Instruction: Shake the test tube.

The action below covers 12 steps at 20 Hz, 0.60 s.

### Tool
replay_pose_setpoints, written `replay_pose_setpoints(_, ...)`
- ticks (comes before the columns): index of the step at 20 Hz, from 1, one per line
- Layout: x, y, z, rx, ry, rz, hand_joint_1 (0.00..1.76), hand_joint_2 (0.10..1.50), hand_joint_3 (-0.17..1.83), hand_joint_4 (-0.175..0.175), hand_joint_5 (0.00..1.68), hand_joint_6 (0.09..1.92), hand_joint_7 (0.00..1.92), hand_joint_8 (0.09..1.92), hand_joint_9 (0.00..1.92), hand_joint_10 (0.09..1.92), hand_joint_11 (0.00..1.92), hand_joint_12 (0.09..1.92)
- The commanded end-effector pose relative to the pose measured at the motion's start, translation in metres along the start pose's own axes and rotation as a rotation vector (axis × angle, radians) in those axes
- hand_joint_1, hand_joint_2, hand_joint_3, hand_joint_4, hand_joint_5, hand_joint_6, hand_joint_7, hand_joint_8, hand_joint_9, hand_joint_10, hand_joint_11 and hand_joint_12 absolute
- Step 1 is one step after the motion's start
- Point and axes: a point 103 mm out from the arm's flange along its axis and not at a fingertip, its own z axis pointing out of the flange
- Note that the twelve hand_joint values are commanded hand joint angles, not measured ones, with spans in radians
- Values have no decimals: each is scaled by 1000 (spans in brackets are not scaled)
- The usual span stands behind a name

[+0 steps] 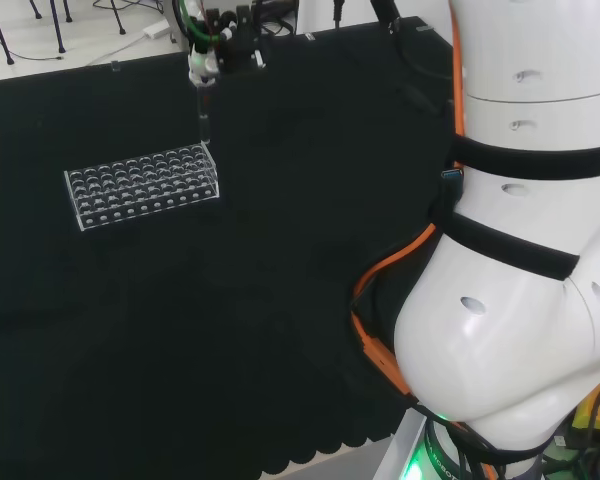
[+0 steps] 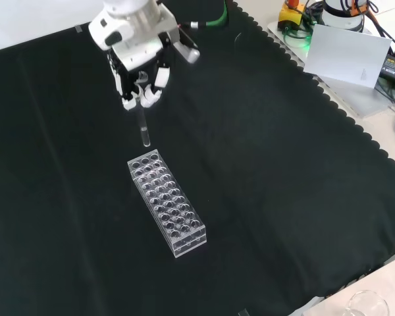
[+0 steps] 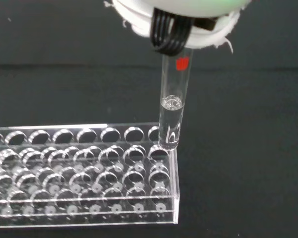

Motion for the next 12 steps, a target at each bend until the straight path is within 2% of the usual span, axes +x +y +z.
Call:
replay_pose_setpoints(1, -7, -22, -31, -11, 64, -39, 1336, 709, 494, -175, 1388, 92, 1458, 527, 1613, 938, 1420, 1133)
replay_pose_setpoints(7, -11, -34, -37, -15, 68, -34, 1336, 707, 497, -175, 1392, 87, 1454, 536, 1613, 938, 1420, 1132)
replay_pose_setpoints(10, 8, -34, -37, -7, 83, -45, 1337, 706, 499, -175, 1394, 87, 1453, 540, 1613, 939, 1420, 1133)
replay_pose_setpoints(12, 27, -38, -37, 2, 117, -65, 1336, 706, 500, -175, 1394, 87, 1453, 541, 1614, 939, 1421, 1133)
